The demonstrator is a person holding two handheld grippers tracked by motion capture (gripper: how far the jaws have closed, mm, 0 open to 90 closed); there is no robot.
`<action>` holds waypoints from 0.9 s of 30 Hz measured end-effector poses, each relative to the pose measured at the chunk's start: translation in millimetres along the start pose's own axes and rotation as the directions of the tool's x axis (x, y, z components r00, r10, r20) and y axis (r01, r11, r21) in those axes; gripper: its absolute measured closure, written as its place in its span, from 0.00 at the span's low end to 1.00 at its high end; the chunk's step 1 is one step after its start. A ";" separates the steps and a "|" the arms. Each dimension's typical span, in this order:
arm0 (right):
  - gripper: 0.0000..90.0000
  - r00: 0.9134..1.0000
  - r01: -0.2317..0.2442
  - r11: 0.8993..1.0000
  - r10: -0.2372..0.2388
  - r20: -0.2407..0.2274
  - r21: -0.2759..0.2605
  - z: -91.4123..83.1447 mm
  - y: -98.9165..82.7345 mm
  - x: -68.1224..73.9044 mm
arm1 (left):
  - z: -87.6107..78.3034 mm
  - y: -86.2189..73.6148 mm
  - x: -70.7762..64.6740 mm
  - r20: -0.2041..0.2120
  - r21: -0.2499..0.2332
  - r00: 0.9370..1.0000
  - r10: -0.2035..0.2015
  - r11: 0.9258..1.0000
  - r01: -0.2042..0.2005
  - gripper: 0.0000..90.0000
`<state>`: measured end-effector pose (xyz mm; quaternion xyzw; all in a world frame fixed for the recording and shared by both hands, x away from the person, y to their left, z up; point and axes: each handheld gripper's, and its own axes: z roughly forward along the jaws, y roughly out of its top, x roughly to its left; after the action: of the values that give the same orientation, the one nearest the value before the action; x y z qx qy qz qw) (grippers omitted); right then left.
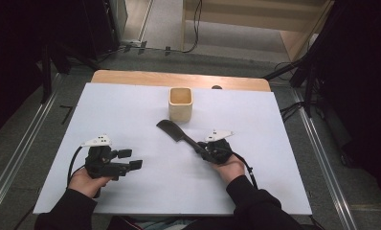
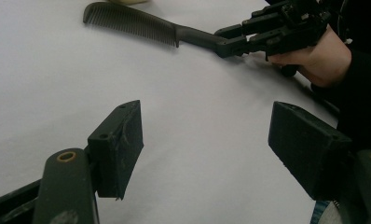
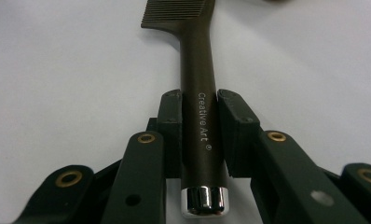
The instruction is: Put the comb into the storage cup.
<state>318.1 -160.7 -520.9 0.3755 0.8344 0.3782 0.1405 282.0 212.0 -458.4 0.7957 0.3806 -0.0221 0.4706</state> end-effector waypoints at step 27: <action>0.78 0.999 -0.026 0.996 0.022 -0.046 -0.081 -12.4 13.1 10.8 | -2.6 1.6 2.0 0.020 0.008 0.997 -0.068 0.998 0.068 0.27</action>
<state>311.2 -153.7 -502.3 0.3709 0.8166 0.4219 0.1325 283.6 214.7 -456.5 0.7839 0.4026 -0.0476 0.4703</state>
